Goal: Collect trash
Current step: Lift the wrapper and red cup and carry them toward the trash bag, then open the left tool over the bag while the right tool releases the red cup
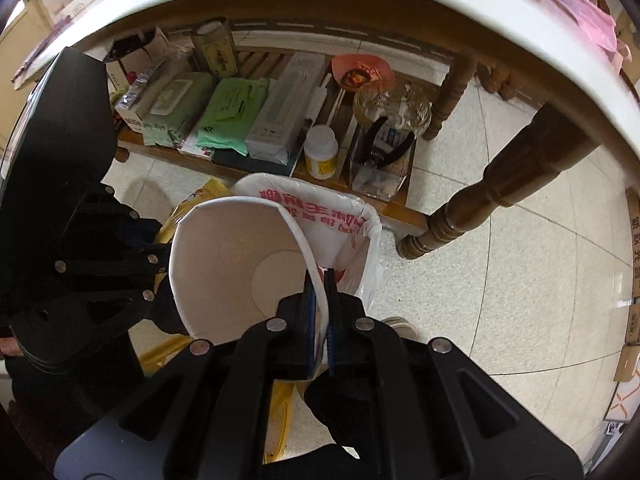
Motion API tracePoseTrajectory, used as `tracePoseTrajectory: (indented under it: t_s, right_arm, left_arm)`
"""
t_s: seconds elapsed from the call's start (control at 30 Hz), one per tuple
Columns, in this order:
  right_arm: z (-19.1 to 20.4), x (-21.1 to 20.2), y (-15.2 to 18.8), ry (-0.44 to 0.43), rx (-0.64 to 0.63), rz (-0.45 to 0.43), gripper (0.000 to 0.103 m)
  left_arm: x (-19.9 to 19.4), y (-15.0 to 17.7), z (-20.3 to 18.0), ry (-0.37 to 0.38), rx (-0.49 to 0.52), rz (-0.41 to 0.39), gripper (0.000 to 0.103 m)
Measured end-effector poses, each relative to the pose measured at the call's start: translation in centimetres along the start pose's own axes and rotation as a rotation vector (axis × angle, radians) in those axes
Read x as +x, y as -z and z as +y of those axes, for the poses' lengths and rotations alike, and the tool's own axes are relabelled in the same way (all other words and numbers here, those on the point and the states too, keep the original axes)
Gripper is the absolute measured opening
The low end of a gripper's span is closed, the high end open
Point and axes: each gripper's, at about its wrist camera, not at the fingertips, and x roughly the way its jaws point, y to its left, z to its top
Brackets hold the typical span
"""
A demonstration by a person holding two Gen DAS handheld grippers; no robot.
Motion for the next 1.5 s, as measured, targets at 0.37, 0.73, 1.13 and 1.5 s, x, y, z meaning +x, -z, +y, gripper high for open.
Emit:
tracePoseTrajectory:
  t_s: [0.37, 0.73, 1.13, 1.5]
  right_arm:
    - [-1.4, 6.3, -0.7, -0.01, 0.041, 0.107, 0.005]
    - [-1.8, 11.9, -1.2, -0.025, 0.063, 0.205, 0.005]
    - [-2.1, 16.0, -0.9, -0.022, 0.068, 0.283, 0.005]
    - [-1.6, 16.2, -1.3, -0.033, 0.062, 0.262, 0.006]
  left_arm:
    - [6.3, -0.8, 2.1, 0.104, -0.147, 0.097, 0.012]
    - [10.5, -1.9, 2.6, 0.122, -0.168, 0.169, 0.012]
    - [13.9, -2.4, 3.1, 0.134, -0.173, 0.247, 0.012]
    - [14.7, -2.5, 3.8, 0.112, -0.218, 0.276, 0.014]
